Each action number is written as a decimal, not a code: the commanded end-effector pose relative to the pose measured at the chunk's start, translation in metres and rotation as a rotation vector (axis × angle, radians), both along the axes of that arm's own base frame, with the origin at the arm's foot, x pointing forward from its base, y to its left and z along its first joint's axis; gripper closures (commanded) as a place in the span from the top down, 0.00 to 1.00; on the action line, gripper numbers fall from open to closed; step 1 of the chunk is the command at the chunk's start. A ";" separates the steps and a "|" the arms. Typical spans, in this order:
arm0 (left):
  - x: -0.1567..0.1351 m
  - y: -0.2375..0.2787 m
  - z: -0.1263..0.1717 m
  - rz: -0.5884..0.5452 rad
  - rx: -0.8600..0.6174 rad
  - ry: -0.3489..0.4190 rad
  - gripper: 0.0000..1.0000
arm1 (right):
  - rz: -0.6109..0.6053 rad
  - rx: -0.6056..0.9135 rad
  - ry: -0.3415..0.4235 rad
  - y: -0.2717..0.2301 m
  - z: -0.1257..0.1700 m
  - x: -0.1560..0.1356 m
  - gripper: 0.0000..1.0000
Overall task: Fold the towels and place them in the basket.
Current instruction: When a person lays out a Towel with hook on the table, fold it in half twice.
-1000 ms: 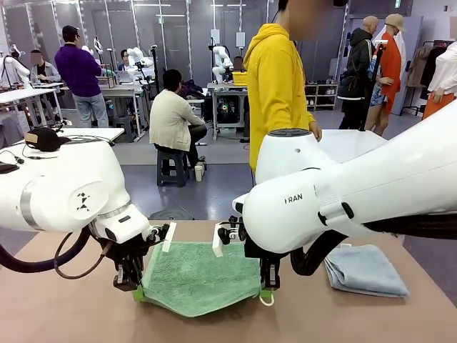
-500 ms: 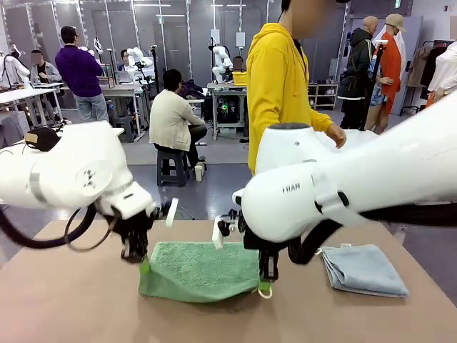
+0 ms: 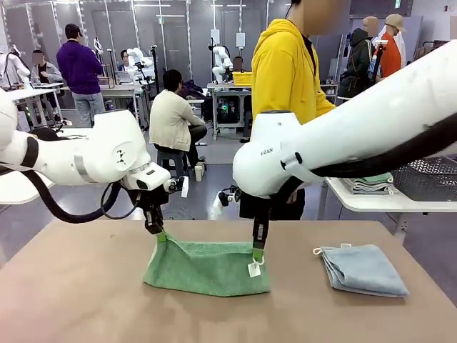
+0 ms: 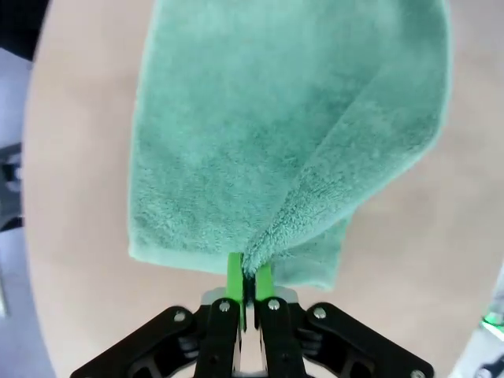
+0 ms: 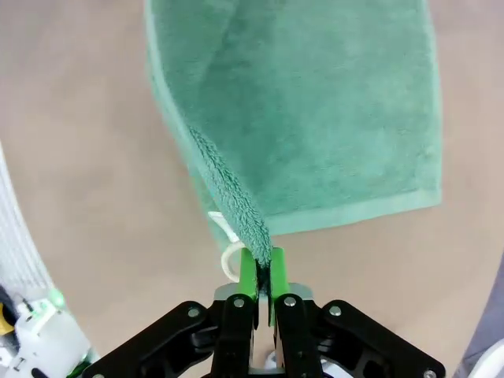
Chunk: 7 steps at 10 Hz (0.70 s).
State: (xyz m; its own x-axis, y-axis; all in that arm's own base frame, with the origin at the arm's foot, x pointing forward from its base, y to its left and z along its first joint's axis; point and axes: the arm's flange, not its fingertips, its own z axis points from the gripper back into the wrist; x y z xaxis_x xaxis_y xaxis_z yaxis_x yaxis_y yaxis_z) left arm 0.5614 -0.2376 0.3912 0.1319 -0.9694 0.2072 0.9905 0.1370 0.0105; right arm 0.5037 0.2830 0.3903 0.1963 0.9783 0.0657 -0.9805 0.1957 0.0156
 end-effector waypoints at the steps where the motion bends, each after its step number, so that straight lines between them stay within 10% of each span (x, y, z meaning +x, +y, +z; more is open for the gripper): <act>1: 0.022 0.000 -0.001 0.017 0.031 0.063 0.07 | -0.017 -0.034 -0.013 0.012 -0.007 0.031 0.08; 7: 0.085 0.018 -0.030 -0.017 0.104 0.043 0.07 | -0.050 -0.030 -0.063 -0.001 -0.039 0.106 0.08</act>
State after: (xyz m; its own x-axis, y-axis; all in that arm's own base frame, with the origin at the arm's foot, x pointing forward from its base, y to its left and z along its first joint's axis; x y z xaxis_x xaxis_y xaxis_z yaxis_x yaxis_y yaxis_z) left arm 0.6325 -0.2151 0.3630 0.1555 -0.9823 0.1042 0.9878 0.1544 -0.0180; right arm 0.6016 0.2770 0.3542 0.2228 0.9731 0.0585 -0.9738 0.2249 -0.0331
